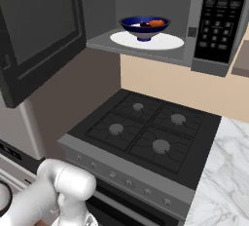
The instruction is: Place the bowl containing the carrot and eggplant in the microwave. Close the microwave door and press the start button to microwave the meal.
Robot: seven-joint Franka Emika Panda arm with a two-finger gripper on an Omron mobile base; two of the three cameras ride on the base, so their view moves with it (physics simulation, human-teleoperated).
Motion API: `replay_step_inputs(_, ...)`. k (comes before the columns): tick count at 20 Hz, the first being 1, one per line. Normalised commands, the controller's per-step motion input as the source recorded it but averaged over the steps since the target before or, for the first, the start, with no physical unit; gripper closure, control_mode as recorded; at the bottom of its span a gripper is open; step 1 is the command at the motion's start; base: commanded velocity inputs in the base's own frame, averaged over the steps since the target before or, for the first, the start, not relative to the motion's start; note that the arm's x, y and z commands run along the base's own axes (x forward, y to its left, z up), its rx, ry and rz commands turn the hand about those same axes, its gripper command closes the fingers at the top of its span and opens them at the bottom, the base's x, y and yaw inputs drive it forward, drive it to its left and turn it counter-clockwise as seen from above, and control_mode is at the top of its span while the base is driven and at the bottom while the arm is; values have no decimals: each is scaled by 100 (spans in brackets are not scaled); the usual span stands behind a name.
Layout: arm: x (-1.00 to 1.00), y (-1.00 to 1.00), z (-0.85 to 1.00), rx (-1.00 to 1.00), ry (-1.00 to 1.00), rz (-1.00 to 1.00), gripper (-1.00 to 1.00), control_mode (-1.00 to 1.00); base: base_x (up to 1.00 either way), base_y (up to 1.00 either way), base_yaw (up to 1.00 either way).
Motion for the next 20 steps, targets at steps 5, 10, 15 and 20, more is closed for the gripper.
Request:
replay_step_inputs(5, -13, -100, 7, 20, -9, -10, -100, -100, 0, 0, 0)
replay_step_inputs(10, 8, -100, 0, 24, -1, -4, -100, -100, 0, 0, 0)
replay_step_inputs(15, 52, -95, 0, 23, 0, 3, -100, -100, 0, 0, 0)
replay_step_inputs(20, 63, -73, -6, 22, 0, 19, -100, -100, 0, 0, 0)
